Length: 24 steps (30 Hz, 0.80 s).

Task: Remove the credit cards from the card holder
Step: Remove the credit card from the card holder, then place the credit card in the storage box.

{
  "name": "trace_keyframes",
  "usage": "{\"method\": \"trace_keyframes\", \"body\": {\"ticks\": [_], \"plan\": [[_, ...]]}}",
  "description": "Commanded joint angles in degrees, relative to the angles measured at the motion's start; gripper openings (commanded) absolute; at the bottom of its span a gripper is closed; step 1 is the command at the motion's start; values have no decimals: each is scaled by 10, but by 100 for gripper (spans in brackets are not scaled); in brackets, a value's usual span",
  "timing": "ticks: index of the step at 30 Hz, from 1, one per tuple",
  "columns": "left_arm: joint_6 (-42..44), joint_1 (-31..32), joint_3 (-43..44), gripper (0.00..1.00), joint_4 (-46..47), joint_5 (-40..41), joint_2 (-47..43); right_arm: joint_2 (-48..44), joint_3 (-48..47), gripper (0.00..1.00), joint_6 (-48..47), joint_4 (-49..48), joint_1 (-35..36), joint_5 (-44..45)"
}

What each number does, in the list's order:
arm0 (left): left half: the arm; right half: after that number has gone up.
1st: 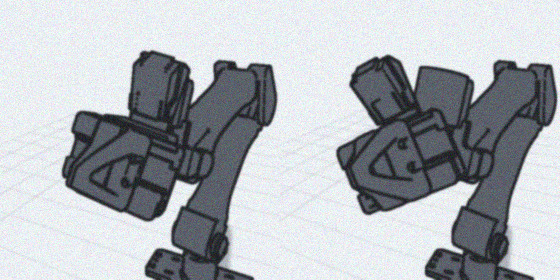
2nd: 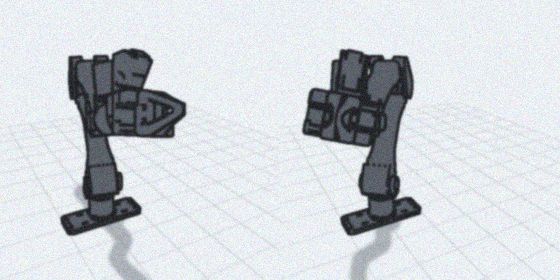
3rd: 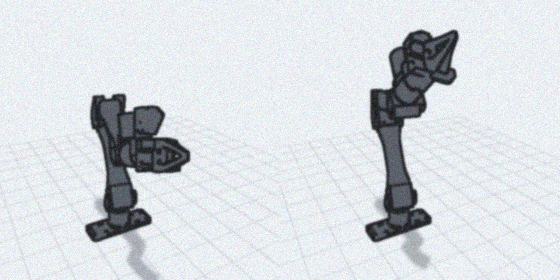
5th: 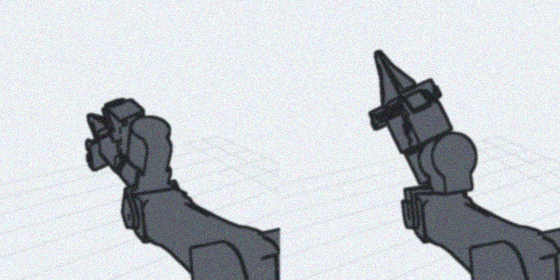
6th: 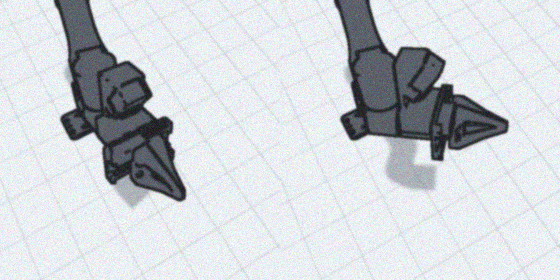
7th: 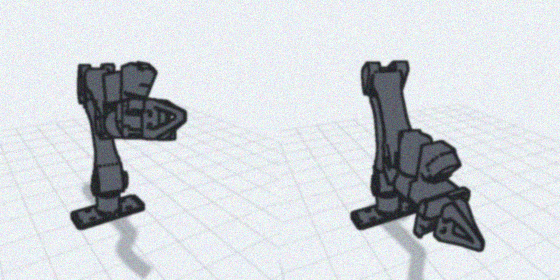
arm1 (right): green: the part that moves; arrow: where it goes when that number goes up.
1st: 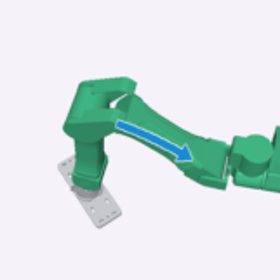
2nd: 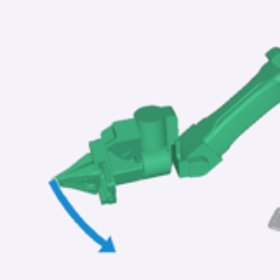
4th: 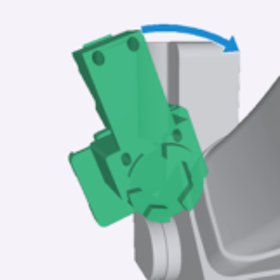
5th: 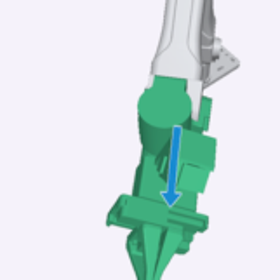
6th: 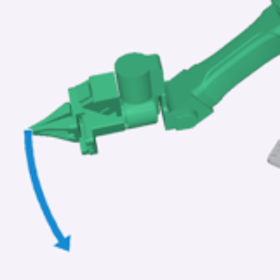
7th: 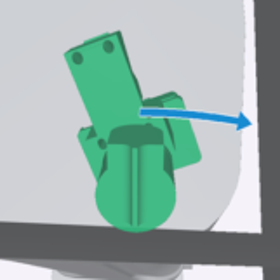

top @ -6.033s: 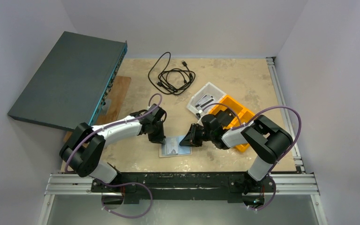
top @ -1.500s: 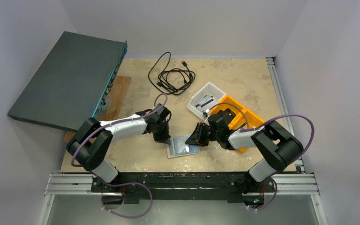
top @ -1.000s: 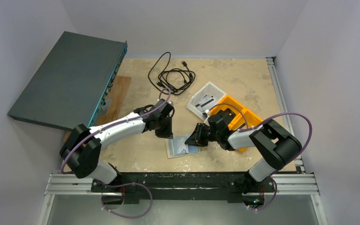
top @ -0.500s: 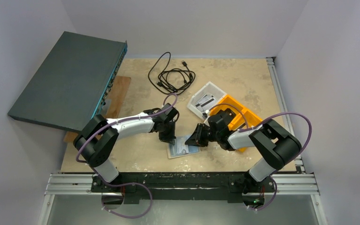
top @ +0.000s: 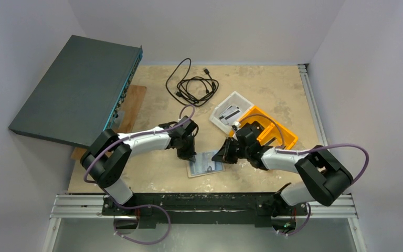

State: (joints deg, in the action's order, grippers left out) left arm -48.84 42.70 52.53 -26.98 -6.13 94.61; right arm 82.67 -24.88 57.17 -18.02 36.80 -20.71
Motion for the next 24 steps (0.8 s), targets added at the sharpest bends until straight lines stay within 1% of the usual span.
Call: {"method": "trace_keyframes", "body": {"ticks": [1,8,16,20,24], "plan": [[17,-13,-43,0,-52,78,19,-43,-21,0,-25,95,-1,55],[26,-16,-48,0,-64,88,-7,-110,-58,0,-33,170,-1,73],[48,-28,-44,0,-97,113,-53,-147,-107,0,-39,228,-12,88],[64,-33,-35,0,-113,124,-77,-157,-127,0,-50,247,-44,86],[82,-33,-20,0,-113,98,-105,-152,-152,0,-66,253,-99,79]]}}
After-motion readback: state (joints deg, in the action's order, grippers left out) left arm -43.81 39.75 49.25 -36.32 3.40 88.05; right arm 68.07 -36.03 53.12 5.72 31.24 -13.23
